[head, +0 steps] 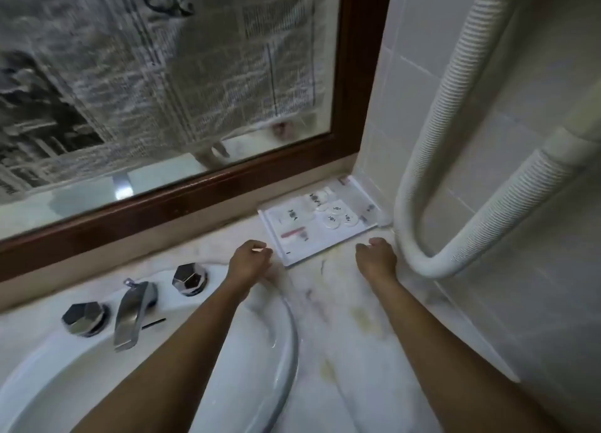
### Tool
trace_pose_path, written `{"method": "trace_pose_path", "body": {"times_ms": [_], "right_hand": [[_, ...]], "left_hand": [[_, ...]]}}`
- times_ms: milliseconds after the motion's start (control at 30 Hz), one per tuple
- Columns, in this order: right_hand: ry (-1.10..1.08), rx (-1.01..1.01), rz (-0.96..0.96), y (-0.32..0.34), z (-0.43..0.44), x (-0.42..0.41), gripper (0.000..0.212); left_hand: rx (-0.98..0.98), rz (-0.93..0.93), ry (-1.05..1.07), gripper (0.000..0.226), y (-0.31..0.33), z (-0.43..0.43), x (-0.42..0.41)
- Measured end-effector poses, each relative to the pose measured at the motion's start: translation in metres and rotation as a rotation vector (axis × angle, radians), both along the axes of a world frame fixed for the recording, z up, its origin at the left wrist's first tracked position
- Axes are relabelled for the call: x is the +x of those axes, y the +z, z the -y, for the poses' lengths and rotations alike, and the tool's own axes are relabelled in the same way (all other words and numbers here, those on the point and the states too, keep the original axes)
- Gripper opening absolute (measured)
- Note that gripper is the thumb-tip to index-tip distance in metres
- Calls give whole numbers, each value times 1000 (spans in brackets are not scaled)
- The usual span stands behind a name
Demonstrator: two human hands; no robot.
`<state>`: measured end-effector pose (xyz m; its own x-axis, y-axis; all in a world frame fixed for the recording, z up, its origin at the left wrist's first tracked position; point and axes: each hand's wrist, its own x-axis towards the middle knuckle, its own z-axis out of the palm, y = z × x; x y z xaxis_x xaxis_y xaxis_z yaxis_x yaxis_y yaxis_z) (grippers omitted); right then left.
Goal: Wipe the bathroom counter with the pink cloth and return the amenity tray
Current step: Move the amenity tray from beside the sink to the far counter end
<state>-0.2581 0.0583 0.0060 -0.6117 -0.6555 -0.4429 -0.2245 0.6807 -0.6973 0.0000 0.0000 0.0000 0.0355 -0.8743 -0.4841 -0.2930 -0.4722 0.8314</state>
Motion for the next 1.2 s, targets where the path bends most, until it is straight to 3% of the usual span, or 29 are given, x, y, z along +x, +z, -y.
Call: {"method": "trace_pose_path", "body": {"times_ms": [100, 300, 433, 500, 600, 733, 867, 1067, 1200], "right_hand": [[-108, -10, 40, -20, 23, -3, 47], [-198, -22, 20, -44, 61, -12, 28], [-231, -57, 74, -84, 73, -28, 20], [-257, -70, 109, -75, 70, -25, 16], [-273, -109, 150, -41, 53, -8, 32], [-346, -166, 265, -21, 24, 13, 30], [-382, -278, 349, -5, -7, 37, 7], [-271, -321, 366, 21, -60, 93, 7], [-156, -348, 417, 31, -110, 149, 5]], "left_hand": [[-1, 126, -23, 54, -13, 20, -13], [-42, 325, -32, 18, -16, 40, -36], [-45, 400, -34, 19, -18, 46, -36], [-34, 379, -6, 17, -17, 45, -34], [-18, 317, 49, 11, -11, 37, -27], [-9, 240, 89, 10, -1, 9, -6], [-4, 157, 160, 10, 7, -32, 23], [6, -69, 319, 12, 29, -103, 83], [-38, -121, 429, 15, 56, -165, 139]]}}
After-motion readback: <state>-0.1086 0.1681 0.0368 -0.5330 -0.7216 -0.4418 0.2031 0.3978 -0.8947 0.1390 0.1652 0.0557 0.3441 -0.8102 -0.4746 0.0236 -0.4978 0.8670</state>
